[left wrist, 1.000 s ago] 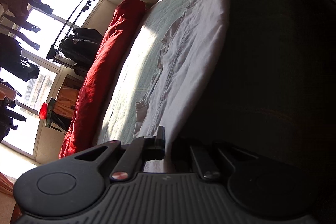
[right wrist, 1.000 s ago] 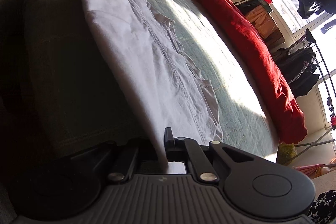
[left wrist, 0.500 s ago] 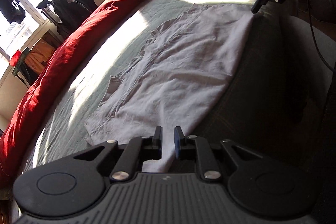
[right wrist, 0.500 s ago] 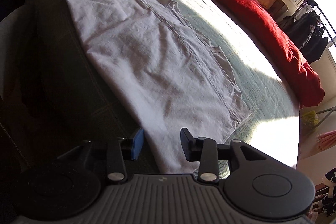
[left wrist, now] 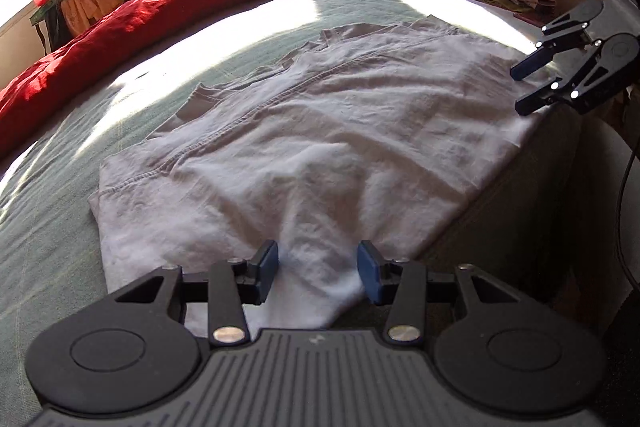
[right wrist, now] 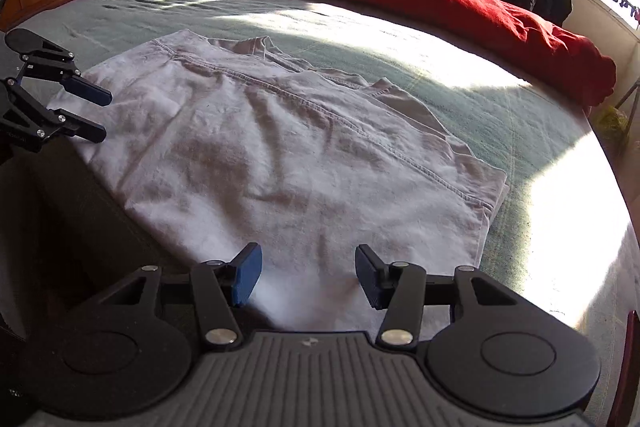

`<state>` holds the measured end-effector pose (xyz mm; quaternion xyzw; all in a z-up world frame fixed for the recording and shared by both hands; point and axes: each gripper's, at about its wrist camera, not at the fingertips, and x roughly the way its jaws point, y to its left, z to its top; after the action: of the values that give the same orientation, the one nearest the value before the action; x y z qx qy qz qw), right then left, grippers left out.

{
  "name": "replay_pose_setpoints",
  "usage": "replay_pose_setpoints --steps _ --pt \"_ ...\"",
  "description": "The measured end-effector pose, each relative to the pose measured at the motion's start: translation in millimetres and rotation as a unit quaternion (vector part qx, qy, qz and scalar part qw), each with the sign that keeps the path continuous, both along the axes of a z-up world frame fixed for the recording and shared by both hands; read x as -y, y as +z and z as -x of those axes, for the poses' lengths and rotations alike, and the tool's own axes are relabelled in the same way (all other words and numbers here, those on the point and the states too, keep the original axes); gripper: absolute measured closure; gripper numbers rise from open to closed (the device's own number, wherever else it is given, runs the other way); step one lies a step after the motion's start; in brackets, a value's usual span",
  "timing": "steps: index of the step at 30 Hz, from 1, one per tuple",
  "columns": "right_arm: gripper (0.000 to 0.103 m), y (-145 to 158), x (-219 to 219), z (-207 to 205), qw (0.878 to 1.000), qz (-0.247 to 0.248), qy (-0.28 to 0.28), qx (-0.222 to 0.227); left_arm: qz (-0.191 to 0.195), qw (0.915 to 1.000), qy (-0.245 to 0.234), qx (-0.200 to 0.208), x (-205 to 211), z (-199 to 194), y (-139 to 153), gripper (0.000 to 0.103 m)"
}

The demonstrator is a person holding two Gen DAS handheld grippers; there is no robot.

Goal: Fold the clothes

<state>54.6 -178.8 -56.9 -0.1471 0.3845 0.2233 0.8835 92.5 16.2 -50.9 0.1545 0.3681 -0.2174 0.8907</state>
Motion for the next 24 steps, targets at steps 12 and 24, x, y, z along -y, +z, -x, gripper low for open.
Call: replay_pose_setpoints --steps 12,24 --pt "0.025 7.2 46.2 7.6 0.989 -0.104 -0.106 0.017 0.046 0.9957 0.081 -0.005 -30.9 -13.5 11.2 0.03" --pt "0.019 10.5 56.1 5.4 0.979 -0.155 -0.129 0.017 0.121 0.9869 0.104 -0.024 -50.3 -27.3 27.7 0.019"
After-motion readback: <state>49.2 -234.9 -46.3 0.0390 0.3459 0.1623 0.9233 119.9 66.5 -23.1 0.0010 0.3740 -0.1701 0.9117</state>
